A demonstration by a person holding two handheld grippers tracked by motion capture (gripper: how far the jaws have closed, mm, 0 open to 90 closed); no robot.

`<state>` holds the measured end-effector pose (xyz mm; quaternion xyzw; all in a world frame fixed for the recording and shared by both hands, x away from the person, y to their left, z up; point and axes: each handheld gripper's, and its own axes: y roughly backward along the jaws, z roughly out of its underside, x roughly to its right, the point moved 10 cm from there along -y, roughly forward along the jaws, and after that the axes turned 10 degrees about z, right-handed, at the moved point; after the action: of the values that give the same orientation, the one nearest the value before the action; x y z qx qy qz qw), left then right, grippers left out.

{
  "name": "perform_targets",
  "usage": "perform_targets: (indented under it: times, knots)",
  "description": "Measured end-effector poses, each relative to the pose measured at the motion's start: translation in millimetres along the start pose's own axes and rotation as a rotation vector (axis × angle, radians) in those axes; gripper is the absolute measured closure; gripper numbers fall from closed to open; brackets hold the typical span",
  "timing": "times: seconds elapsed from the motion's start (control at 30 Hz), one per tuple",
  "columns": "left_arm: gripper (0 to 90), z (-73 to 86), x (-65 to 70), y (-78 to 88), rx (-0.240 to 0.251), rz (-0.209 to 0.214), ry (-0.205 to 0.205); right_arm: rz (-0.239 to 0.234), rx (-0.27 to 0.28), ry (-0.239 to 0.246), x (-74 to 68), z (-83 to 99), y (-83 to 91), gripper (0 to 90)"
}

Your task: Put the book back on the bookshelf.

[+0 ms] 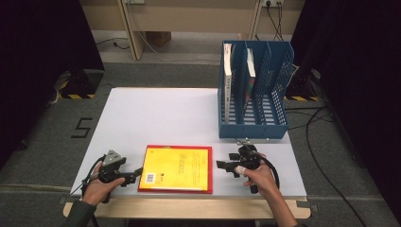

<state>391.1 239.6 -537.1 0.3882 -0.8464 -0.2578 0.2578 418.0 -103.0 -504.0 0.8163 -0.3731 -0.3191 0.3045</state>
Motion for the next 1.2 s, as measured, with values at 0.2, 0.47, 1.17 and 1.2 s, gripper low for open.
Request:
perform_targets:
  times: [0.2, 0.47, 1.17, 1.2]
  knots:
    - [31.7, 0.0, 7.7, 1.3, -0.004, 0.033, 0.013, -0.008, -0.007, 0.005, -4.0, 1.2, -2.5, 25.7]
    - [44.4, -1.8, 15.0, 3.1, -0.018, 0.015, -0.059, -0.032, -0.022, 0.006, -10.7, 3.8, -8.9, 25.7]
    - [24.2, -3.1, 45.3, -4.1, -0.050, 0.067, -0.177, -0.088, -0.076, 0.004, -19.8, 12.4, -26.2, 29.6]
    - [24.3, -3.2, 45.7, -4.2, -0.051, 0.065, -0.178, -0.089, -0.079, 0.002, -20.5, 12.7, -27.9, 29.7]
